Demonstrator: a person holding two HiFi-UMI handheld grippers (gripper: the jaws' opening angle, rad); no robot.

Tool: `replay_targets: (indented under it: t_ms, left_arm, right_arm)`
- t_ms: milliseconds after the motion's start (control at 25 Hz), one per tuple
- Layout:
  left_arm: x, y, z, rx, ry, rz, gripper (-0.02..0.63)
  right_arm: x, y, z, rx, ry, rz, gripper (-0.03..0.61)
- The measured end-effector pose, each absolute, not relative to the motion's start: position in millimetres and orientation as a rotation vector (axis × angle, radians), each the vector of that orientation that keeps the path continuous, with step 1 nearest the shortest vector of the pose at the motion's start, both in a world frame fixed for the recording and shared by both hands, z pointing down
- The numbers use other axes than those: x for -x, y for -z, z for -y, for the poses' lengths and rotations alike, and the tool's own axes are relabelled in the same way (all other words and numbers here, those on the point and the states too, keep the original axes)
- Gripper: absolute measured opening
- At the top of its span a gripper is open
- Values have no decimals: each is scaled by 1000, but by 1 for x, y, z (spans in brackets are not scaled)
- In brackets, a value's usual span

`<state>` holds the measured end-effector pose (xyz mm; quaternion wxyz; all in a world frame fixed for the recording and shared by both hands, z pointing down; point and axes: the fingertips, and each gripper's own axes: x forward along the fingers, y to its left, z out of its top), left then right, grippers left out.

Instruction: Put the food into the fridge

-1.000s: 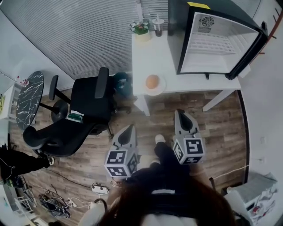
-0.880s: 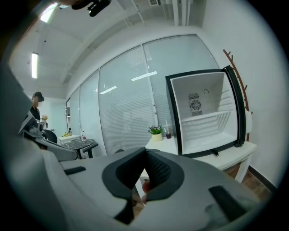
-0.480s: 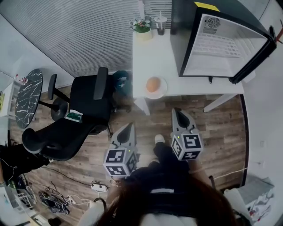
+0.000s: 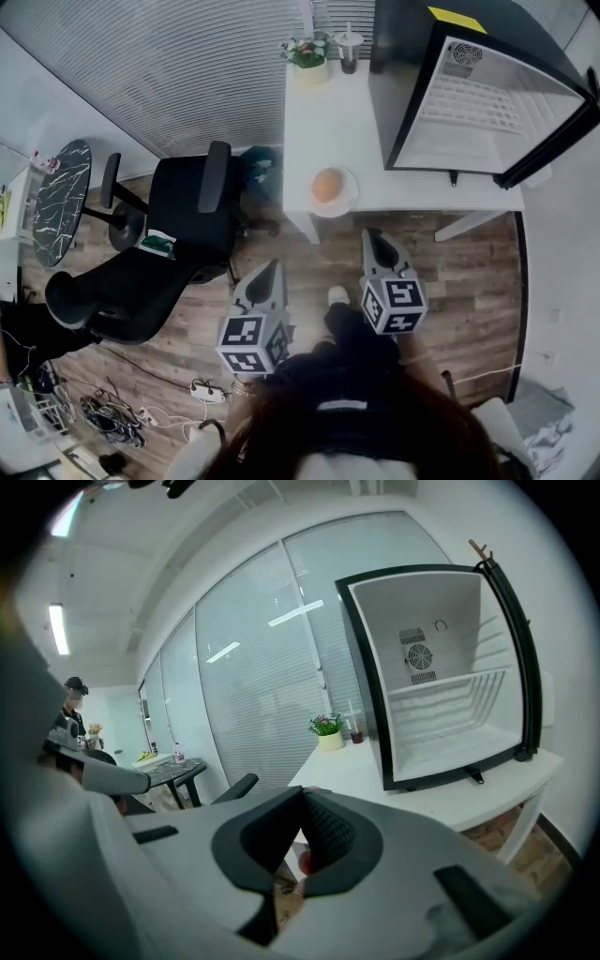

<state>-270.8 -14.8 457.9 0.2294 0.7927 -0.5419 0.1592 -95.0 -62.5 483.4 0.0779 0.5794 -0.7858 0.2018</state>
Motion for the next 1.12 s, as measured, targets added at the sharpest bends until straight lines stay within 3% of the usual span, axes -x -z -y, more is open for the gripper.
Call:
replay_targets:
  t_ms: [1120]
  left_arm:
    - [279, -468, 47, -2094, -458, 1561, -2]
  right_arm:
    - [114, -567, 105, -1553, -1047, 2313, 0]
